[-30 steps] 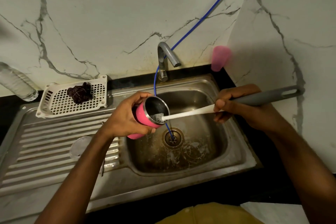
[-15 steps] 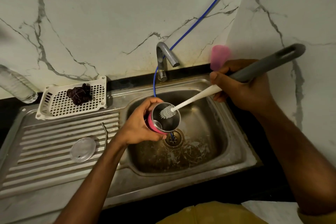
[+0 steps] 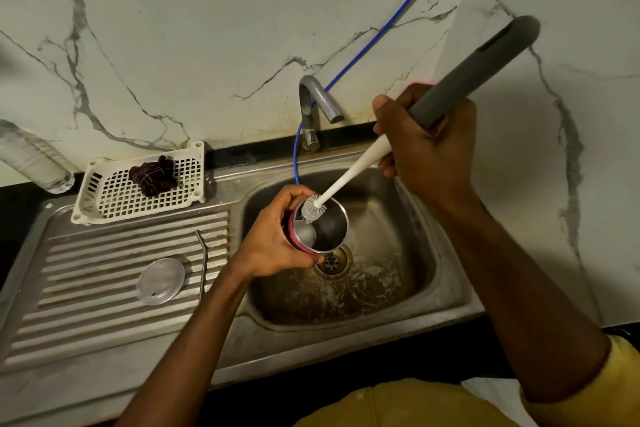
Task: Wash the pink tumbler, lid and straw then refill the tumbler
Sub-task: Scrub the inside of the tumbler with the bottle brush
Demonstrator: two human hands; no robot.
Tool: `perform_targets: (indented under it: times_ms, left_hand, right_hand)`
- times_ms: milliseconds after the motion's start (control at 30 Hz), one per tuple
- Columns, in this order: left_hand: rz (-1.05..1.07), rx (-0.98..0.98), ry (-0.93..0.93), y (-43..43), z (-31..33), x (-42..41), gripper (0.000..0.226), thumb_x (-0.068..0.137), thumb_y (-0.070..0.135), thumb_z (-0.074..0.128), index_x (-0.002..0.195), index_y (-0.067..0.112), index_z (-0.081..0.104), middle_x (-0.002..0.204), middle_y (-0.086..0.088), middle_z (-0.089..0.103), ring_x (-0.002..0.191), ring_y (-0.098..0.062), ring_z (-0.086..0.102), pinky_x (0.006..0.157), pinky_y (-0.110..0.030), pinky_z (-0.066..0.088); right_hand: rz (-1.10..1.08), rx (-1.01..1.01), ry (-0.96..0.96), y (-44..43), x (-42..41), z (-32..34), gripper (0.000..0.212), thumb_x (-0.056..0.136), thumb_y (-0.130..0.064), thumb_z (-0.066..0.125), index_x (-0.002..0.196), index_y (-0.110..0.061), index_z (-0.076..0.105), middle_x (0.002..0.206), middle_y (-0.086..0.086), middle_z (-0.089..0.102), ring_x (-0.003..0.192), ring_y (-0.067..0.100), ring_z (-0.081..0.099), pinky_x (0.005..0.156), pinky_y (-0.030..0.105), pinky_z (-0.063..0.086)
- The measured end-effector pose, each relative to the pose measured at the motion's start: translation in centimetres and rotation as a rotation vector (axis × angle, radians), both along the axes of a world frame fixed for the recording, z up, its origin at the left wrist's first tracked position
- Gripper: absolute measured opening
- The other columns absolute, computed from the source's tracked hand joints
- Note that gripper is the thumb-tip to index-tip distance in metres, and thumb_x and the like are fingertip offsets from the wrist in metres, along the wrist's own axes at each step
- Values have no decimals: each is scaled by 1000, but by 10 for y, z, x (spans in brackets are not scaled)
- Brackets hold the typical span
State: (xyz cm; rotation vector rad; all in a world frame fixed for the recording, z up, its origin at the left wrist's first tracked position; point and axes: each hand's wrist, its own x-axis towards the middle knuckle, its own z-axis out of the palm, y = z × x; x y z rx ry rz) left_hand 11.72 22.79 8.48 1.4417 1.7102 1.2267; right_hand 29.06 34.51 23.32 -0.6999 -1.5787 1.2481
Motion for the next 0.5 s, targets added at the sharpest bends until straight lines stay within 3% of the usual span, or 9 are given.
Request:
perform_targets:
  times_ms: [67,200,367,500]
  left_hand:
    - [15,16,35,1,1,-1,92,50,-11,93,122,26,48,116,43,53,115,12,54,94,-5,41]
    - [36,39,68,3,-3,-7,92,50,-6,95,127,19,50,120,40,53,118,9,54,97,-9,43]
    - [110,98,67,4,-6,-16,93,50,11,97,130,23,50,127,12,61,123,-13,59,103,-27,49]
    - [143,108,128,6,-4,-27,95,51,17,94,136,24,52,131,7,63,124,-13,59,105,-34,50]
  right_hand:
    - [28,-8,22,0,-3,-1,24,94,-13,67,73,-17,57,59,-2,62,50,6,63,48,16,49]
    - [78,-7,98,-1,-5,-9,28,96,-10,64,72,-20,56,56,-6,63,46,7,61,44,18,48]
    - [213,52,97,-3,-2,-23,28,95,-15,64,69,-21,59,56,-4,64,43,7,60,42,18,47]
    - [309,107,-24,-1,1,-26,25,88,-33,64,68,-20,63,62,4,68,45,12,63,42,21,50]
